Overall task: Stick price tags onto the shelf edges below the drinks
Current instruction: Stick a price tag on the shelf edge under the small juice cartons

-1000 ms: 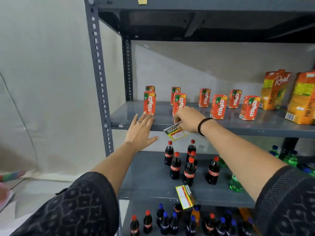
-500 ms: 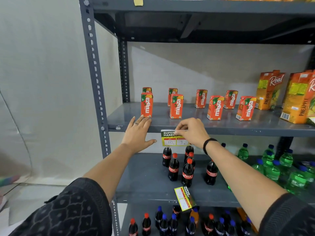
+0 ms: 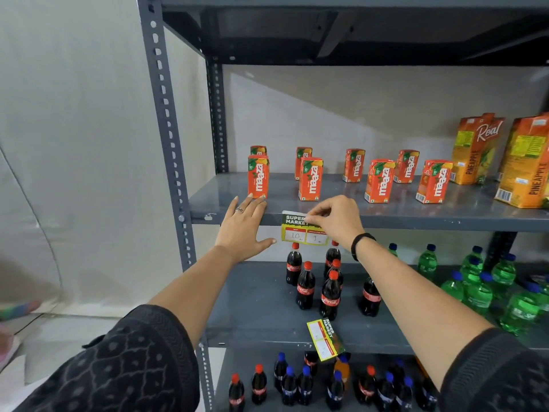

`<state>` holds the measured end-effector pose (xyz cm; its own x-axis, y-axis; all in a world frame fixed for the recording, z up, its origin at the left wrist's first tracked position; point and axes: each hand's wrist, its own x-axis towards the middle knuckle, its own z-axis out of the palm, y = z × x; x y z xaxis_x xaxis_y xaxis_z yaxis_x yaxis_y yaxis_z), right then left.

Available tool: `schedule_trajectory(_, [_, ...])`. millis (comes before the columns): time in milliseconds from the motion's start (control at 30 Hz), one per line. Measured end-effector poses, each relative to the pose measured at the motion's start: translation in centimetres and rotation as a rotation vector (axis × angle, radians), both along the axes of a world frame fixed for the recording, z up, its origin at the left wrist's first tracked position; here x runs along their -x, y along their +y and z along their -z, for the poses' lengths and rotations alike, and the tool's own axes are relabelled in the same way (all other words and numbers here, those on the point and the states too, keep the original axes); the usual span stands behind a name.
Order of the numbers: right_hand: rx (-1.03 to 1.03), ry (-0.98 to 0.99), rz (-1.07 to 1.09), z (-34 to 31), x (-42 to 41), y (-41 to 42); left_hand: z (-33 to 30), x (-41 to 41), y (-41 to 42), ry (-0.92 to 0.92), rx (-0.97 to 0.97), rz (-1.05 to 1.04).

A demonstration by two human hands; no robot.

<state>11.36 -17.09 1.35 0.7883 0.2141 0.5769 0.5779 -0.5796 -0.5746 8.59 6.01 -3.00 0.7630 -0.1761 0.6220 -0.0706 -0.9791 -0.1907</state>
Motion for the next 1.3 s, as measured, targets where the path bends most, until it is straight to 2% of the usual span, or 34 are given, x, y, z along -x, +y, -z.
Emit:
schedule_trajectory(833, [-0.076,-0.016,0.061,0.7,0.0,0.6,0.4,-0.3,0.0,-0.04,0.003,-0.015])
schedule_trajectory(1033, [-0.121,-0.036,0.157,0.8,0.6,0.9,0.3,-0.2,0.2,-0.028,0.001,0.002])
schedule_trajectory(1300, [0.143,-0.117,0.236,0.7,0.8,1.0,0.2,-0.1,0.0,-0.012,0.006,-0.006])
